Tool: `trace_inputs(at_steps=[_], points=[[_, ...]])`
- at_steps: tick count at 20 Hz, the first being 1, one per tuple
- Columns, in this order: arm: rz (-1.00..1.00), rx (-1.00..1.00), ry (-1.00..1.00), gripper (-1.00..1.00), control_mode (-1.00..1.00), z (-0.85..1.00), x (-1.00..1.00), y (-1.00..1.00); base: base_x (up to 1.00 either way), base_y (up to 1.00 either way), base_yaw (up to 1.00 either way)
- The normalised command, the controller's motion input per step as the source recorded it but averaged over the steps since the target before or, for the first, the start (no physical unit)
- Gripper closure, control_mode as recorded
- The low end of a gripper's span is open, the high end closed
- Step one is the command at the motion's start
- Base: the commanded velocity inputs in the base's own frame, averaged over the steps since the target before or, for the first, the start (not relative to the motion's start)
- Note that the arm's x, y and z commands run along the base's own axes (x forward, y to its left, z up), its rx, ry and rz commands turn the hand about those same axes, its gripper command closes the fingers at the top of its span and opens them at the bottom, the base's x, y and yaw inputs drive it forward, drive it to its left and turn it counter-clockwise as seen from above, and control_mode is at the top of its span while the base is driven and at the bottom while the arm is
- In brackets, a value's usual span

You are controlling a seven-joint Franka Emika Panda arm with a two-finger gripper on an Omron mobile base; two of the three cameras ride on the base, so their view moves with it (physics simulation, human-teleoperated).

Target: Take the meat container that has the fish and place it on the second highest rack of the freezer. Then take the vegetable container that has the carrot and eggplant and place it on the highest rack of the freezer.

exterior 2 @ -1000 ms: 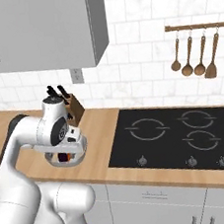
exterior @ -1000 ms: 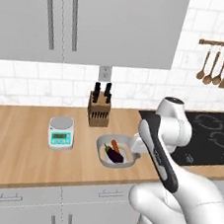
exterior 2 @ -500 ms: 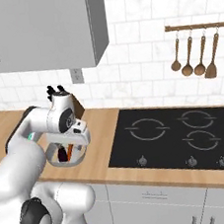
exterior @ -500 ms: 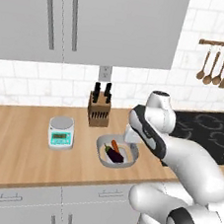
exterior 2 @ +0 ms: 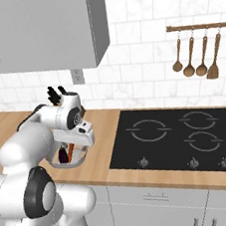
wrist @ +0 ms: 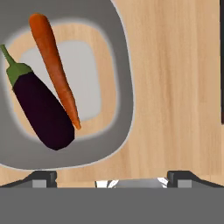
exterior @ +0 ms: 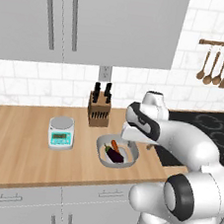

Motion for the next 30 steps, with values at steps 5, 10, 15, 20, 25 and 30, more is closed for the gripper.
trace_inputs(at_steps=[5,10,15,20,25,30], points=[[-0.13,0.0,-0.03,-1.0,-1.0,-0.39,-0.21,0.0,0.0,0.0,0.0],[-0.11,0.0,-0.04,-1.0,-1.0,-0.19,-0.34,0.0,0.0,0.0,0.0],[0.0,0.0,-0.17,-1.0,-1.0,-0.19,0.1,0.03,0.0,0.0,0.0],[0.0,0.0,-0.12,-1.0,-1.0,-0.34,0.2,0.0,0.0,0.0,0.0],[0.0,-0.03,0.0,-1.0,-1.0,-0.31,0.05,0.0,0.0,0.0,0.0],[-0.01,-0.01,0.01,-1.0,-1.0,-0.11,0.01,0.0,0.0,0.0,0.0]])
